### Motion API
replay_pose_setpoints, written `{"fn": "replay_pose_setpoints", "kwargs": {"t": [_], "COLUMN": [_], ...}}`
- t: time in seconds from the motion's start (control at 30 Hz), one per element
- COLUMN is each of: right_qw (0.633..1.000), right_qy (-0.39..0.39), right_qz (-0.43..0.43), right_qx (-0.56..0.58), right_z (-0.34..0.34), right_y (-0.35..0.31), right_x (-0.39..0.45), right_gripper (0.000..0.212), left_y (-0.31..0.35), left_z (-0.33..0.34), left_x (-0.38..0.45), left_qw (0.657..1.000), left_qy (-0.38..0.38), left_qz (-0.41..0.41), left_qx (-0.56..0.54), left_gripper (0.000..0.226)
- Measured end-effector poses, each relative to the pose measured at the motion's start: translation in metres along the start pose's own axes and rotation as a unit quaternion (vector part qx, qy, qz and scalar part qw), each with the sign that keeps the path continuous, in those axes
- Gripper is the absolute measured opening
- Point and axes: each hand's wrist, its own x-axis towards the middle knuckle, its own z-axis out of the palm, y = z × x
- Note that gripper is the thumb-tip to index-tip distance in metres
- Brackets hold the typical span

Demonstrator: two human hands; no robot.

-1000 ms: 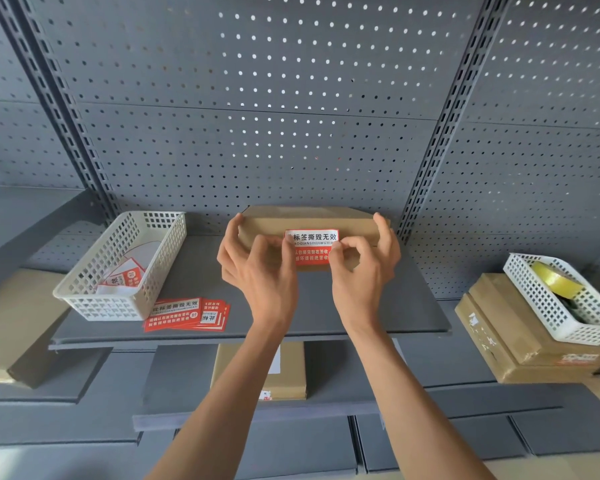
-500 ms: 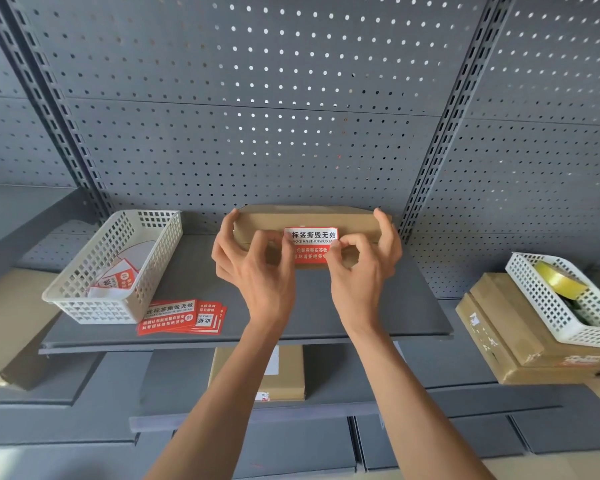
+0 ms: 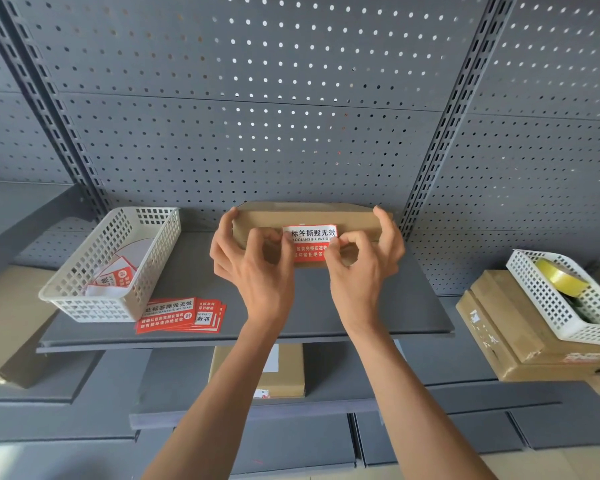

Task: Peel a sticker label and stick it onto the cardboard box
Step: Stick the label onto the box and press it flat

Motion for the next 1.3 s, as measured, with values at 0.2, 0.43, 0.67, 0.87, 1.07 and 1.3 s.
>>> {"fn": "replay_pose_setpoints", "kwargs": {"t": [0.2,0.43,0.67,0.87,1.07,1.3], "right_qw": [1.0,0.999,0.994,0.993,0.994,0.994], "right_qy": [0.008,0.038,0.076,0.085,0.087,0.082], "right_qz": [0.002,0.012,0.051,0.061,0.052,0.049], "right_qx": [0.019,-0.011,-0.051,-0.055,-0.05,-0.043], "right_z": [-0.002,0.006,0.021,0.026,0.025,0.026], "right_y": [0.0,-0.012,-0.021,-0.021,-0.018,-0.015], "right_x": [0.0,0.002,0.003,0.003,0.003,0.004], "right_gripper": [0.018,0.062,0.065,0.066,0.057,0.049], "left_y": [0.0,0.005,0.013,0.011,0.009,0.007], "left_z": [0.0,0.005,0.012,0.015,0.015,0.017], "left_x": [-0.001,0.001,0.005,0.006,0.004,0.005], "left_qw": [1.0,1.0,0.999,0.999,0.999,0.999], "left_qy": [-0.009,0.001,0.014,0.019,0.02,0.024], "left_qz": [0.003,-0.016,-0.041,-0.041,-0.033,-0.027], "left_qx": [-0.004,0.008,0.016,0.021,0.01,0.007], "left_gripper": [0.021,0.022,0.042,0.045,0.041,0.034]}}
